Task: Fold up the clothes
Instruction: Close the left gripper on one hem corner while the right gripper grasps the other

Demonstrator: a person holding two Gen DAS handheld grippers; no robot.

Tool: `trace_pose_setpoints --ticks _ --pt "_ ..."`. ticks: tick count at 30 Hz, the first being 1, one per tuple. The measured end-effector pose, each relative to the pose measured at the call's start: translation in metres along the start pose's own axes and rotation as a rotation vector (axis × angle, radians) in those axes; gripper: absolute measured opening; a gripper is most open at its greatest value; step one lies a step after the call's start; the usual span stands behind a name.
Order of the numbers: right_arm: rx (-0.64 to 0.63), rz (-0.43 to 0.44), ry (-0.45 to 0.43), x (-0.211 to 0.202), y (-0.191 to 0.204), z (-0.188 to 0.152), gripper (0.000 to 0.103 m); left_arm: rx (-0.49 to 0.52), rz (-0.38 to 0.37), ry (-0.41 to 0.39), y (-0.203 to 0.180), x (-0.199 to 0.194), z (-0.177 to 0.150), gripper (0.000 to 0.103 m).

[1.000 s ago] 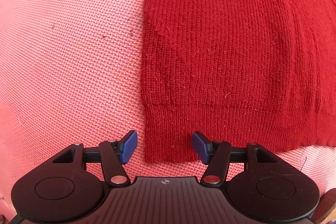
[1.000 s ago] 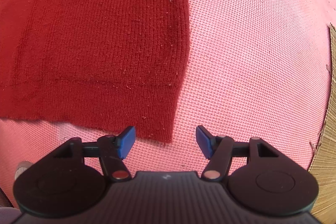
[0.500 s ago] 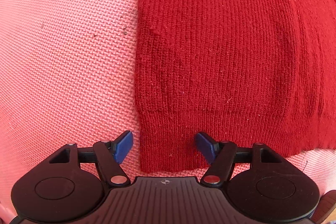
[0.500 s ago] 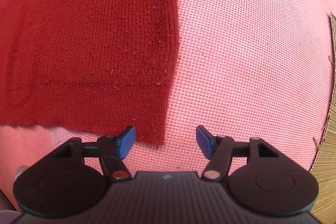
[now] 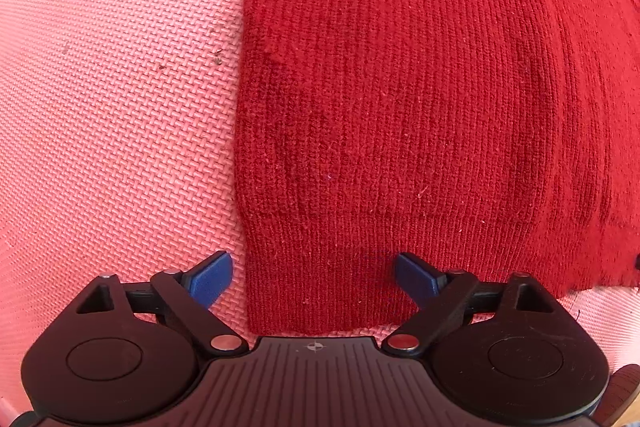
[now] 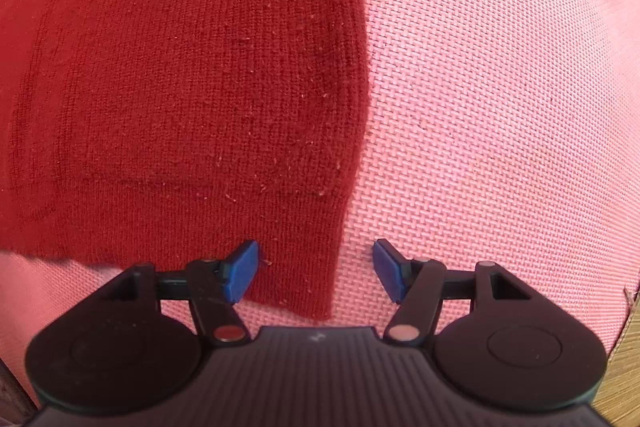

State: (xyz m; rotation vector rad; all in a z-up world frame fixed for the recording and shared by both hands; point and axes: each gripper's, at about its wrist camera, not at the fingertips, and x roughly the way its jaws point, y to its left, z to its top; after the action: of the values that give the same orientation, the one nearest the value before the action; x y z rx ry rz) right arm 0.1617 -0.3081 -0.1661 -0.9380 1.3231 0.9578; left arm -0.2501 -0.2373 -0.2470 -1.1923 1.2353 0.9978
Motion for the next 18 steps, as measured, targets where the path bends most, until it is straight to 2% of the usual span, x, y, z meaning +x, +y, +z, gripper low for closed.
trace_pose_setpoints --ticks 4,6,7,8,9,11,13,15,18 --pt "-0.002 -0.003 -0.042 -0.008 0.004 -0.007 0.063 0.013 0.021 -0.008 -0.008 0.004 -0.001 0.099" --pt "0.003 0.008 -0.040 -0.012 0.004 -0.007 0.057 0.019 0.018 -0.018 -0.009 0.004 -0.002 0.099" --pt "0.014 0.019 -0.037 -0.015 0.004 -0.007 0.046 0.023 0.018 -0.021 -0.010 0.001 -0.008 0.099" --pt "0.023 0.040 -0.034 -0.017 0.005 -0.006 0.026 0.032 0.018 -0.018 -0.011 0.000 -0.010 0.098" --pt "0.036 0.064 -0.028 -0.019 0.006 -0.006 0.014 0.041 0.019 -0.013 -0.013 0.001 -0.009 0.097" --pt "0.031 0.049 -0.029 -0.023 0.015 -0.008 0.011 0.061 0.018 -0.004 -0.017 -0.007 -0.024 0.089" --pt "-0.013 0.021 -0.035 -0.020 0.029 -0.014 0.010 0.072 0.015 -0.001 -0.020 -0.010 -0.027 0.084" --pt "0.001 0.033 -0.031 -0.023 0.030 -0.013 0.009 0.071 0.012 -0.003 -0.018 -0.013 -0.029 0.082" --pt "0.020 0.049 -0.030 -0.028 0.028 -0.012 0.009 0.065 -0.003 -0.011 -0.009 -0.022 -0.027 0.064"
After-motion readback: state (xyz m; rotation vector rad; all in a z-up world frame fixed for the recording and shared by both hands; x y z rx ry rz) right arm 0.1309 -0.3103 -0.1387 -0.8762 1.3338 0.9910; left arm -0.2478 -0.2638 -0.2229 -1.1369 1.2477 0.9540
